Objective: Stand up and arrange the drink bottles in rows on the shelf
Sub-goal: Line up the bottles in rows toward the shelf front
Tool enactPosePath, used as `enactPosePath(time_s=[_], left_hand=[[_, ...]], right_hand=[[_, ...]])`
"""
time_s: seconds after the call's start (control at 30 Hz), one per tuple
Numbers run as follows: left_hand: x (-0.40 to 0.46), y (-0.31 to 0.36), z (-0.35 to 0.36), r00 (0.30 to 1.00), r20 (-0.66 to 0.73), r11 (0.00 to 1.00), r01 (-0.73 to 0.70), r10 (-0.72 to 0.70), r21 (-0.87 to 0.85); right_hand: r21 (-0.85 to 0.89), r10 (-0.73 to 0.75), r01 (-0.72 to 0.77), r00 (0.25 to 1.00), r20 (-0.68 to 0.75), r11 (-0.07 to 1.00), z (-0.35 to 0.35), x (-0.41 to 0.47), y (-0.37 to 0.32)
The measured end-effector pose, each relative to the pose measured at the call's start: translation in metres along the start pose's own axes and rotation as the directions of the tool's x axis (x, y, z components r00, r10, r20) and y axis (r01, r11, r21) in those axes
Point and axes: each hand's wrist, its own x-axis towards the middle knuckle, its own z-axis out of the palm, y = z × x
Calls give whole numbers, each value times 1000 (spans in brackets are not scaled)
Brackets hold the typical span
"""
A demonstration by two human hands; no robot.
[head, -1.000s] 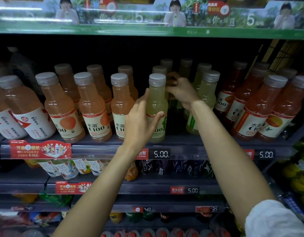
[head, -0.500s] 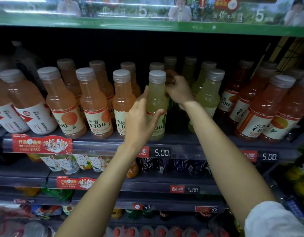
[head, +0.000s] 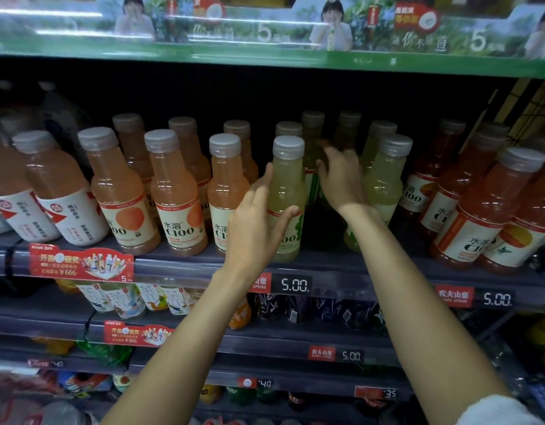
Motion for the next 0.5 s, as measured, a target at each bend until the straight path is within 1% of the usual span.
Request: enactPosePath(time_s=[0.07,0.1,0.23,0.3,0.4,0.43,0.5], left_hand=[[0,0,-1,1000,5,1000,9,-9,-11],[0,0,-2,1000,6,1000,17,-17,-15],[0,1,-2,1000,2,1000,9,-9,-14],[0,-1,-1,1000,3,1000,4,-4,-12],[1,-3,0,1000,2,1000,9,-9,-23],[1,-4,0,1000,0,1000,4,-4,-23],[1,-6,1,1000,0,1000,-19,19,-17]], right_hand=[[25,-75,73,993,95,997,8,7,-2],[20,-88,86,987,132,996,11,11,-2],[-190,-41,94,964,263,977,9,27,-5],[-225,-43,101,967,250,969,3,27,-10],[-196,-64,98,983,172,976,0,24,-14],[-165,-56,79,988,144,983,0,23,-13],[-79,11,-4,996,88,997,-3,20,-13]])
